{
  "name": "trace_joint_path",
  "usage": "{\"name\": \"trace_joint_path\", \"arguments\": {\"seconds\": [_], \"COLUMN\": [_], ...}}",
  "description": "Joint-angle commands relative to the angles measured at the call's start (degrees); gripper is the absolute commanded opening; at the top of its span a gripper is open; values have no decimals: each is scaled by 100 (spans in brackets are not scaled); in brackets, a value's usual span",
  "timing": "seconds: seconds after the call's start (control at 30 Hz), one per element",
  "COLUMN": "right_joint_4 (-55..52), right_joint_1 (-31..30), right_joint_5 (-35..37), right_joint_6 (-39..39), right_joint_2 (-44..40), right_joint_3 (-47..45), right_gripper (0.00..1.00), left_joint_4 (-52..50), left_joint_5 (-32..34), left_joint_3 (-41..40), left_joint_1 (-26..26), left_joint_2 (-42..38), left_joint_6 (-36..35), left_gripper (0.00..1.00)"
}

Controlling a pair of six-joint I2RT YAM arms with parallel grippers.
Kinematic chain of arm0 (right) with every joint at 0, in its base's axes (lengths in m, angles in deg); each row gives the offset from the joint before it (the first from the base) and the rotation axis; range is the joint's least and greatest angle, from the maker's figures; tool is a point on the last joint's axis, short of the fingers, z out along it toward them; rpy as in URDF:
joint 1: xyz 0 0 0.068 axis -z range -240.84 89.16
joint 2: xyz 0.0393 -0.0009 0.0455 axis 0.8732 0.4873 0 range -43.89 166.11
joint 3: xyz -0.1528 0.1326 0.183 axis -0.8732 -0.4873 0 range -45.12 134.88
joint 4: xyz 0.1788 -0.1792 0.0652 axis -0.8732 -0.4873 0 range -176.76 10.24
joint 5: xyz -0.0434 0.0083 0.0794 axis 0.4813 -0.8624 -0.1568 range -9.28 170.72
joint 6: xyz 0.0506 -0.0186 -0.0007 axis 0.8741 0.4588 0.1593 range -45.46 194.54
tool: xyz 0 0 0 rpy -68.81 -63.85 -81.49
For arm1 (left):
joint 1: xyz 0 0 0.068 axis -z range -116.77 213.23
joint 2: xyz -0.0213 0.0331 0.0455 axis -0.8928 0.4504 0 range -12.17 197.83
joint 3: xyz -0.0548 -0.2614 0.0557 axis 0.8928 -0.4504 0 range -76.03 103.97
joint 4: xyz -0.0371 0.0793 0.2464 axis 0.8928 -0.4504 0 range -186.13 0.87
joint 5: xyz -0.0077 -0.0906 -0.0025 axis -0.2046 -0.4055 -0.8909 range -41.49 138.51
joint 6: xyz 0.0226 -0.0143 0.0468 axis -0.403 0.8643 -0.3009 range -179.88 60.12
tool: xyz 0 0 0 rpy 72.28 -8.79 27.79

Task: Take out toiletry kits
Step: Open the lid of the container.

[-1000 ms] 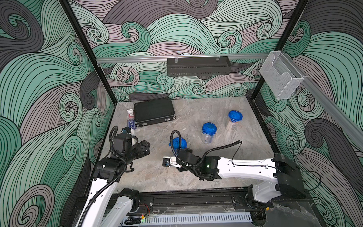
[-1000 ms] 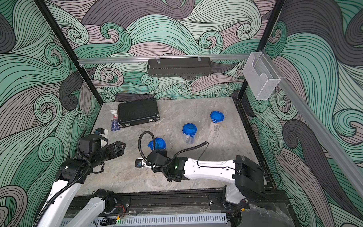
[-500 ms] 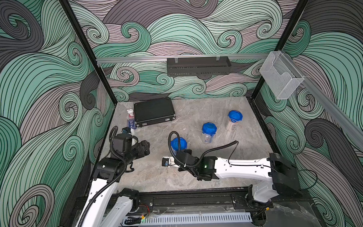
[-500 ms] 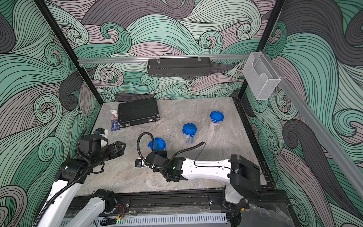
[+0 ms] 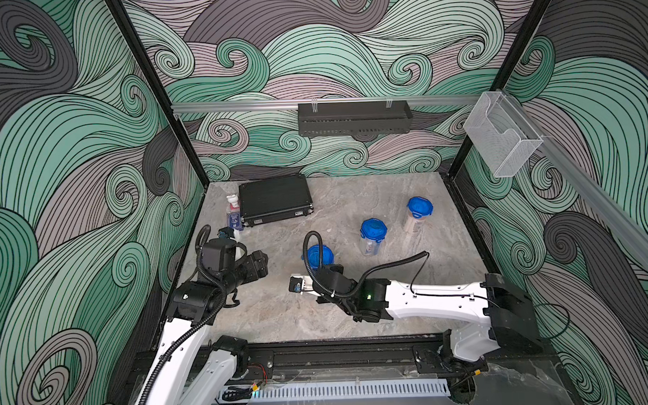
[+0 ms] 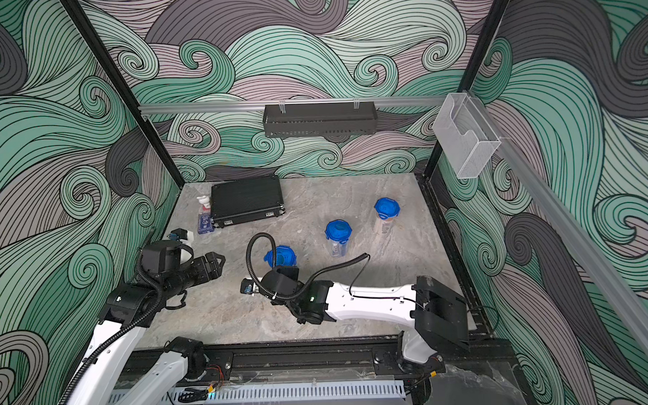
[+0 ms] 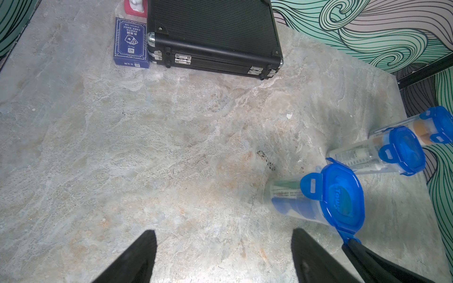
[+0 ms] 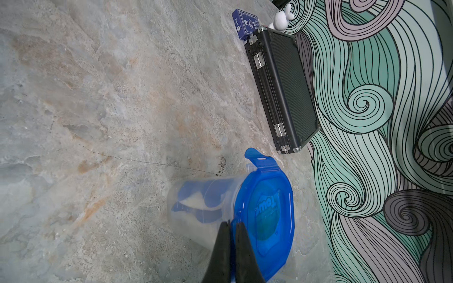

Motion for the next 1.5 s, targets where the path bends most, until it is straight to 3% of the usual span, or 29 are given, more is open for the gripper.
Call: {"name": "trace_joint_path", "arguments": {"seconds": [0.0,0.47,0.73,1.03,1.47], "right_joint_4": [6,457,831,1298,2617], "right_joint_1": [125,728,739,740,747], "right_joint_5": [-81,-835,-1087,-1604,-1431], "right_joint_6": [377,1642,1789,1330,1673], "right_joint_2": [-278,-1121,-1323,-1588,-1851], "right_joint_3": [-87,-698,-1123,-1595,-2305], "right_gripper": [0,0,0,0,0], "left_joint_4": [19,23,35,34,44], "left_joint_5": [-25,-60,-61,-78,-97], "left_joint_3": [-5,-14,-24,-24,-33], "left_joint_1": [-43,-43,-45,-43,-45], "left_joint_2": [-24,-15,-22,-23,-22], "left_joint_6": [-76,-85,-84,-84,-84], "left_gripper": [86,86,86,86,86]}}
